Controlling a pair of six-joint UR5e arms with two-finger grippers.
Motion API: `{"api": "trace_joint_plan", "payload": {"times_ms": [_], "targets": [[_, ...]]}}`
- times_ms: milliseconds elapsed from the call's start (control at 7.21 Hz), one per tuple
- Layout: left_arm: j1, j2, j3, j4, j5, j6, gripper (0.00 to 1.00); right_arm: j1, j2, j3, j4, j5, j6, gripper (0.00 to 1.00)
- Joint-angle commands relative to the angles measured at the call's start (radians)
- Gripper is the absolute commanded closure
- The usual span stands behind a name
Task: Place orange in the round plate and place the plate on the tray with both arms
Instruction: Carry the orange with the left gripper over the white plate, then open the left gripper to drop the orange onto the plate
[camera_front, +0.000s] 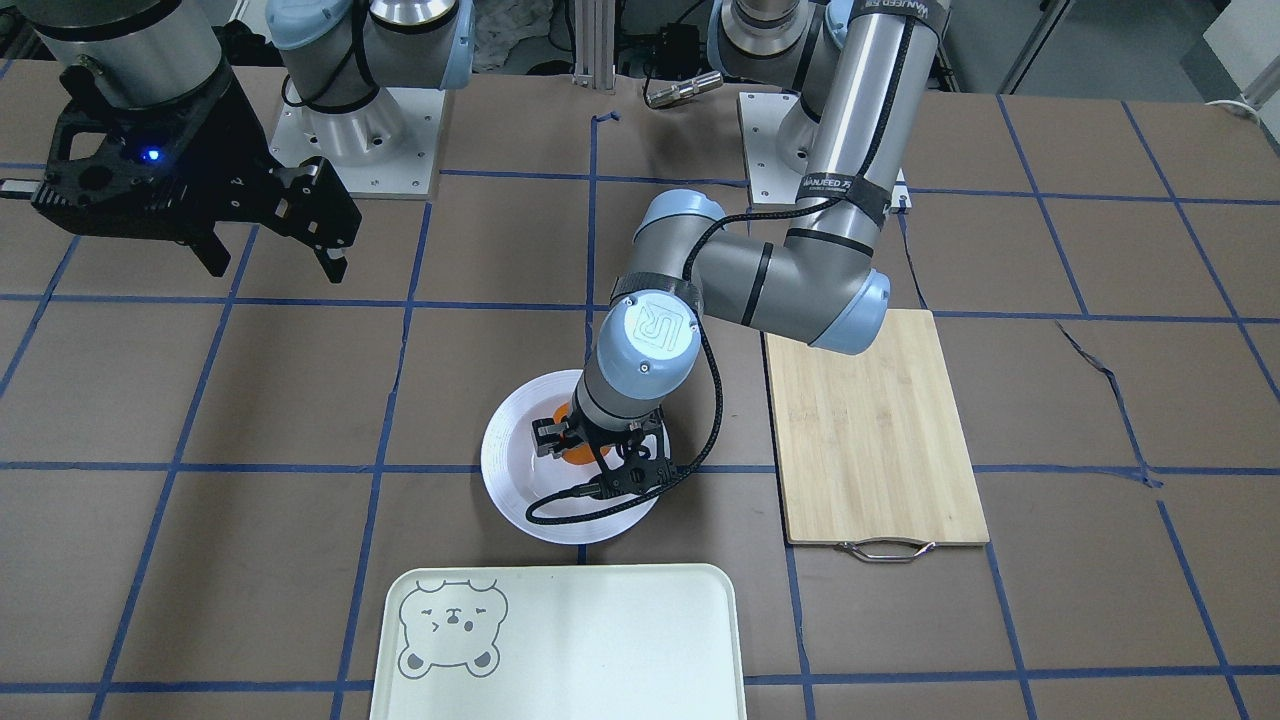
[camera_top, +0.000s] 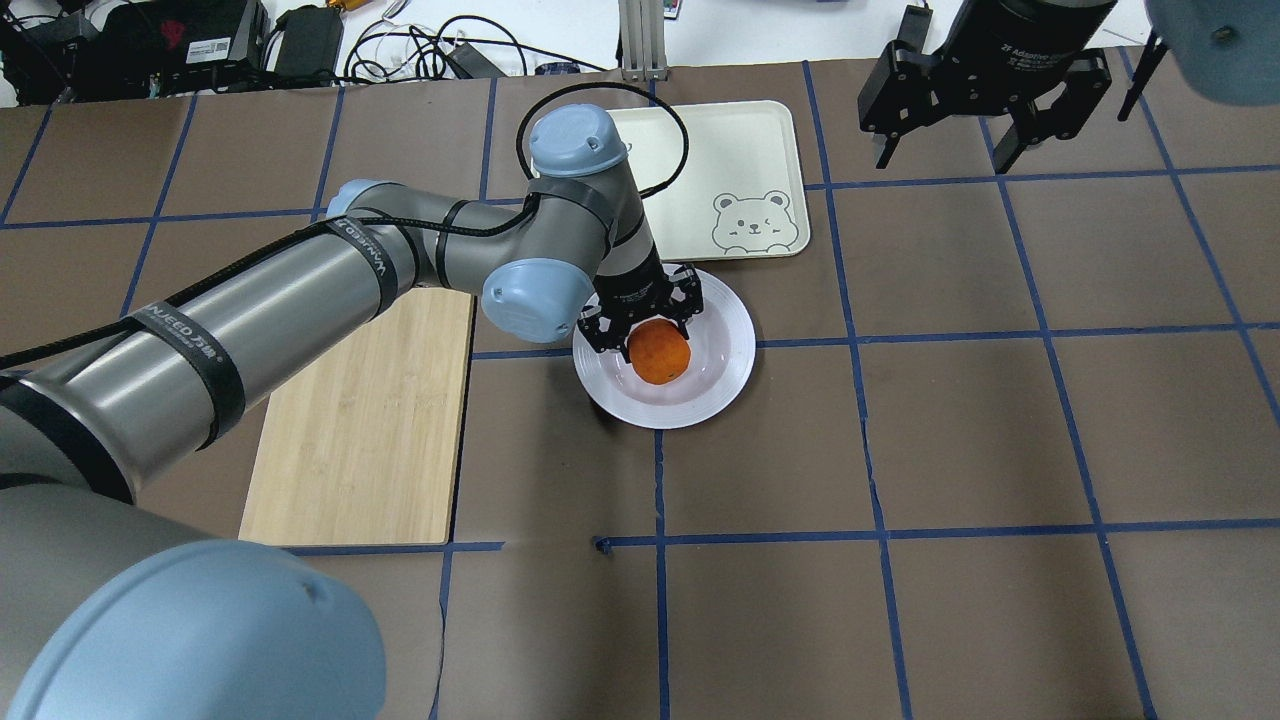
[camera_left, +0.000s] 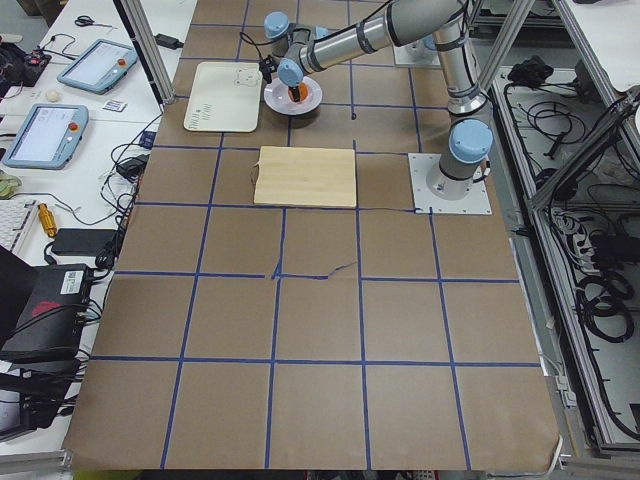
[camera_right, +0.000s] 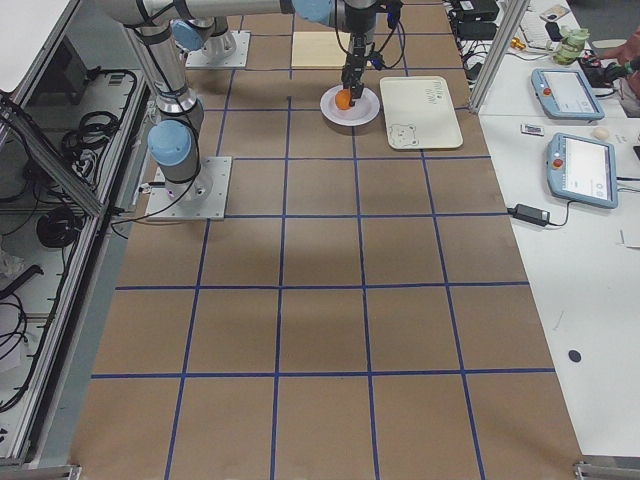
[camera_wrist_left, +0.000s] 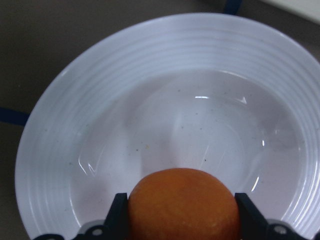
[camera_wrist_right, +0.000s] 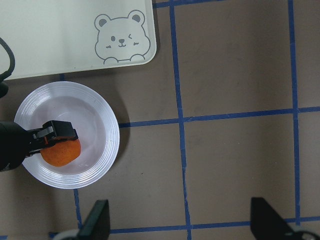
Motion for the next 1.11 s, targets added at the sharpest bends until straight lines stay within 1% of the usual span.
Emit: {"api": "trace_joint_plan", "payload": {"times_ms": [0,139,277,416,555,693,832,971], "targets": [[0.003,0.021,0.010,0.012,0.000,0.010,0.00,0.000,0.002,0.000,-0.006,0.008,0.000,0.00],[0.021,0.044,0.019,-0.002,-0.001,0.037,0.00,-0.003,0.003,0.000,-0.024,0.011,0.000,0.00],[0.061,0.066,0.025,-0.020,0.000,0.109,0.00,-0.006,0.009,0.002,-0.041,0.011,0.002,0.00],[0.086,0.117,0.057,-0.103,0.008,0.160,0.00,-0.006,0.012,0.002,-0.043,0.052,0.009,0.00],[0.113,0.185,0.102,-0.270,0.035,0.251,0.00,-0.012,0.014,0.003,-0.043,0.128,0.011,0.00],[0.133,0.261,0.146,-0.424,0.109,0.316,0.00,-0.037,0.017,0.014,-0.058,0.220,0.003,0.00],[0.147,0.334,0.178,-0.520,0.146,0.371,0.00,-0.078,0.028,0.062,-0.108,0.339,-0.002,0.00],[0.154,0.400,0.186,-0.530,0.181,0.472,0.00,-0.104,0.034,0.148,-0.214,0.369,0.001,0.00]]}}
